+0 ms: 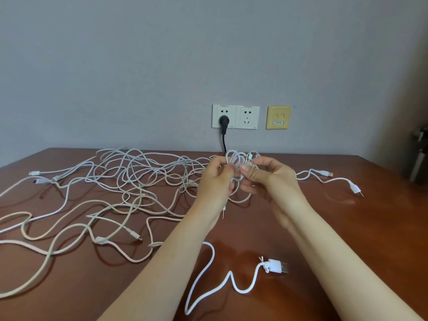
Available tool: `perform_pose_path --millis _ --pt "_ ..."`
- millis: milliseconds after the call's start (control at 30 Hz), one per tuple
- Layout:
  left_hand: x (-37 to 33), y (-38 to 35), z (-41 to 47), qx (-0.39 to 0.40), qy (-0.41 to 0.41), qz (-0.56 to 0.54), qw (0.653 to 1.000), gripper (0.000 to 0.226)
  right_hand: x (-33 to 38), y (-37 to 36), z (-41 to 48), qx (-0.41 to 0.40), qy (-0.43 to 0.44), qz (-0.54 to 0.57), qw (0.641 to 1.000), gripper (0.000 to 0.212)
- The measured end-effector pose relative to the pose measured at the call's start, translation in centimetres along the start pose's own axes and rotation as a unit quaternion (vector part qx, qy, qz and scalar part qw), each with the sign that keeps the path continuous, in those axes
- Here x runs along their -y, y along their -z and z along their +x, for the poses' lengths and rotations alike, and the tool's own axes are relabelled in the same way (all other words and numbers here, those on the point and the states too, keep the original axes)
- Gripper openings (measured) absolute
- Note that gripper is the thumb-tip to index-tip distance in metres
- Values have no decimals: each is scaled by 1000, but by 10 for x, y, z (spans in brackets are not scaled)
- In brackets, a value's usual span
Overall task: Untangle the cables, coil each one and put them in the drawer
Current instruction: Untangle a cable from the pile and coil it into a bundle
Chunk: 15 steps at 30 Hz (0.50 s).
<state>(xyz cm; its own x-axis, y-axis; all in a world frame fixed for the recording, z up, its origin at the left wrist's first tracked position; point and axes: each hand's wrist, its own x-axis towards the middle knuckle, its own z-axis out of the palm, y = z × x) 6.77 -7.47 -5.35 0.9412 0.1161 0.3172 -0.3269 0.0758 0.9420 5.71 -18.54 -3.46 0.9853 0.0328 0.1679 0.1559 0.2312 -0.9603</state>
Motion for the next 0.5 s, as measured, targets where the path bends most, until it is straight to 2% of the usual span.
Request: perform_pose_path --millis 133,233,400,500 --pt "4 -3 -3 24 -26 46 998 25 3 6 1 49 -104 -34 993 26" --pt "4 -5 -5 44 -52 67 995 27 7 11 4 79 -157 -36 984 20" --pt "-1 -5 -7 87 -102 86 987 29 10 17 6 77 -193 32 978 7" --pt "-1 -3 -8 95 -124 104 982 31 11 16 4 68 -200 56 976 10"
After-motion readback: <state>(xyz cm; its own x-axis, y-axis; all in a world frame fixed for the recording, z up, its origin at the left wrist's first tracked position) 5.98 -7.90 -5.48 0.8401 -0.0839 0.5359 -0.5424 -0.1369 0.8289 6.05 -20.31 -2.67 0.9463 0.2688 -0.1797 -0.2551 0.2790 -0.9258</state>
